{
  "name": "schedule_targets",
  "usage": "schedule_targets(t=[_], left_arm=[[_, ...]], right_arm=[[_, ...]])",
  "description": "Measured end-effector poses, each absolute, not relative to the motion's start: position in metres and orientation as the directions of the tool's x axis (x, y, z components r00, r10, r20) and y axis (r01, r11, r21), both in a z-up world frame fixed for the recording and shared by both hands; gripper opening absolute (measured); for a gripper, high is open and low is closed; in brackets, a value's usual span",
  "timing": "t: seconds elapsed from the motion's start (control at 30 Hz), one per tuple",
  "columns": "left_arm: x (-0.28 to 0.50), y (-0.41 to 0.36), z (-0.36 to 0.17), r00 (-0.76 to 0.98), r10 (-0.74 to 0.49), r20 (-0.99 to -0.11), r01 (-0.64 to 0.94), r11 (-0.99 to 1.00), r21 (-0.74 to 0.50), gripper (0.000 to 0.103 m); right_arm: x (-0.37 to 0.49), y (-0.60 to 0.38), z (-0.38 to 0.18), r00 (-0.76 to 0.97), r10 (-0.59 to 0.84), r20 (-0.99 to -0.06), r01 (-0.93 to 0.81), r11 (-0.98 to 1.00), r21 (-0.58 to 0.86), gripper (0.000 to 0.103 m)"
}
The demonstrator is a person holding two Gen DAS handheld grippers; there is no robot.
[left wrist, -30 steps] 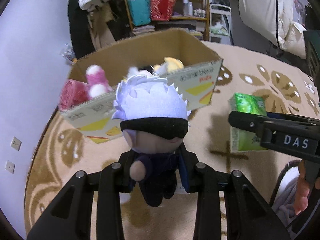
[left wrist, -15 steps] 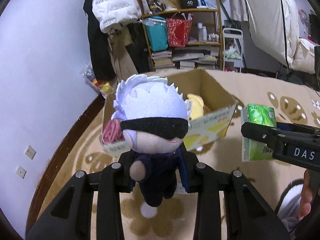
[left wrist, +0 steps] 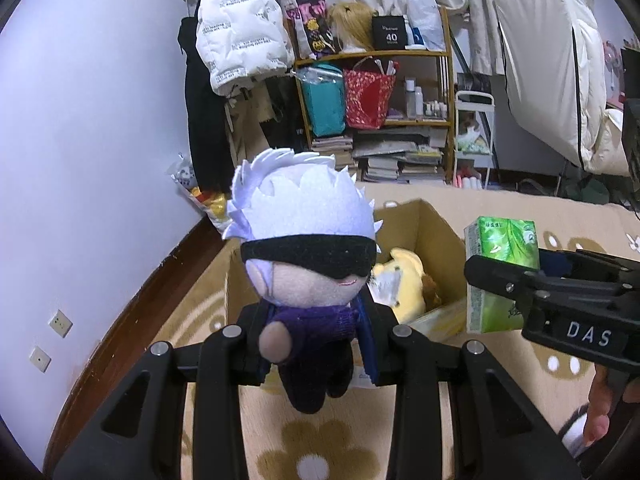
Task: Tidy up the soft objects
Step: 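Lift and carry the doll and tissue pack over the box with both tools, then lower the doll and tissue pack into the box and open both tools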
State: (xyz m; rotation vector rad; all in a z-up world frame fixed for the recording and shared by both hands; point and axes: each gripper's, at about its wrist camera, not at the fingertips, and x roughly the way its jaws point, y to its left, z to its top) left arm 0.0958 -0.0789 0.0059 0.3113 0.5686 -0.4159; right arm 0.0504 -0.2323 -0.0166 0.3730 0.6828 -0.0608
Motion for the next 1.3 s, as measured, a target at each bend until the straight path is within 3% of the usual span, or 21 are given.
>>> schedule_targets(t=[1.07, 1.13, 1.2, 1.3], left_arm=[[0.161, -0.100, -0.042, 0.687, -0.269, -0.675, 0.462, 0.879, 0.120, 0.039], [0.159, -0.101, -0.042, 0.689, -0.264, -0.675, 0.458, 0.880, 0.124, 0.041], [0.158, -0.100, -0.041, 0.688, -0.263, -0.676, 0.457, 0.881, 0.122, 0.054], [0.153, -0.097, -0.036, 0.704, -0.268, -0.658, 0.448, 0.886, 0.118, 0.059]], right_arm=[[0.113, -0.253, -0.046, 0.759, 0.138, -0.637, 0.115, 0.933, 0.340, 0.063], [0.111, -0.255, -0.046, 0.757, 0.137, -0.639, 0.120, 0.932, 0.342, 0.063], [0.111, -0.255, -0.046, 0.754, 0.134, -0.643, 0.124, 0.932, 0.340, 0.063], [0.107, -0.257, -0.041, 0.754, 0.126, -0.645, 0.135, 0.931, 0.339, 0.069]])
